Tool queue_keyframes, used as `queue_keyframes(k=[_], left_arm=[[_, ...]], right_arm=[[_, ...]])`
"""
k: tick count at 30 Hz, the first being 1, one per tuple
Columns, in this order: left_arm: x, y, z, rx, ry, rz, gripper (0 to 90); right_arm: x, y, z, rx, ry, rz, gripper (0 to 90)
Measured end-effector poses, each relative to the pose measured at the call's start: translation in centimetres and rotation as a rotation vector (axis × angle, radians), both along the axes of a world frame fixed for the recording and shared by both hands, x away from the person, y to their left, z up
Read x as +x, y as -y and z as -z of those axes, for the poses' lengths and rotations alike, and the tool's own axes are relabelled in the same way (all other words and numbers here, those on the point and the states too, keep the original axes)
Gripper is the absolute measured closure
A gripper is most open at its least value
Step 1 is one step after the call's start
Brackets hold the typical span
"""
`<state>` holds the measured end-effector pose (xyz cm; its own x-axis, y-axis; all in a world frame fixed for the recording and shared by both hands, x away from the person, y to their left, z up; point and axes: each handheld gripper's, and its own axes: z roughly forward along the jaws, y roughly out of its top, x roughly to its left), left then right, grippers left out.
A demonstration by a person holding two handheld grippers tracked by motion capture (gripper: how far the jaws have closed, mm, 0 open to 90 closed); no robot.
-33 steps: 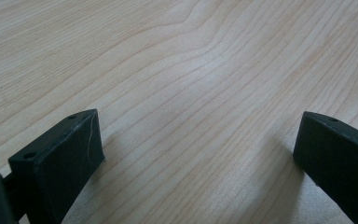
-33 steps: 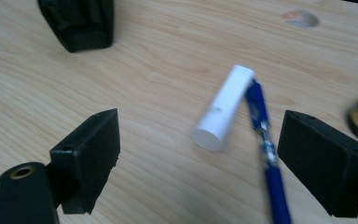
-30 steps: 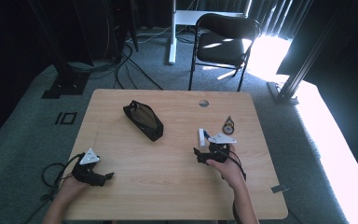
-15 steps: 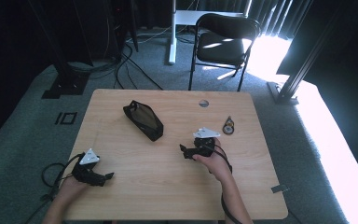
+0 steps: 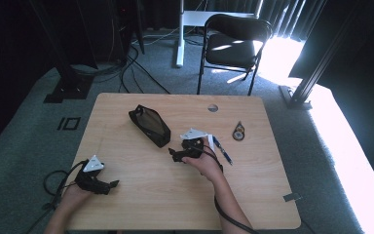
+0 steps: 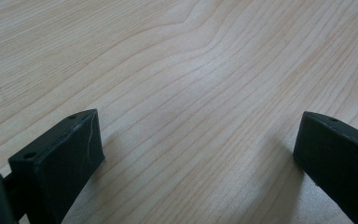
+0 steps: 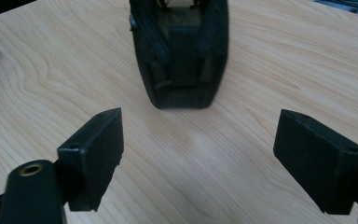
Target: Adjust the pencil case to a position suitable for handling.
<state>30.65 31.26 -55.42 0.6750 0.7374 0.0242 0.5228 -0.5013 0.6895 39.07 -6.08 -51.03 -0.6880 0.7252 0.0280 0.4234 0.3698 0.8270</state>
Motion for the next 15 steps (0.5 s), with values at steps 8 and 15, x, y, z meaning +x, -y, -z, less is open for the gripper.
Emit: queue_keyframes(k=[8, 15], left_arm=[[0.0, 0.0, 0.0, 0.0, 0.0, 0.0, 1.6], [0.0, 0.0, 0.0, 0.0, 0.0, 0.0, 1.6]], right_arm=[[1.0, -2.0, -0.2, 0.015, 0.02, -0.017, 24.2], [2.2, -2.9, -0.1, 0.008, 0.035, -0.013, 46.0]])
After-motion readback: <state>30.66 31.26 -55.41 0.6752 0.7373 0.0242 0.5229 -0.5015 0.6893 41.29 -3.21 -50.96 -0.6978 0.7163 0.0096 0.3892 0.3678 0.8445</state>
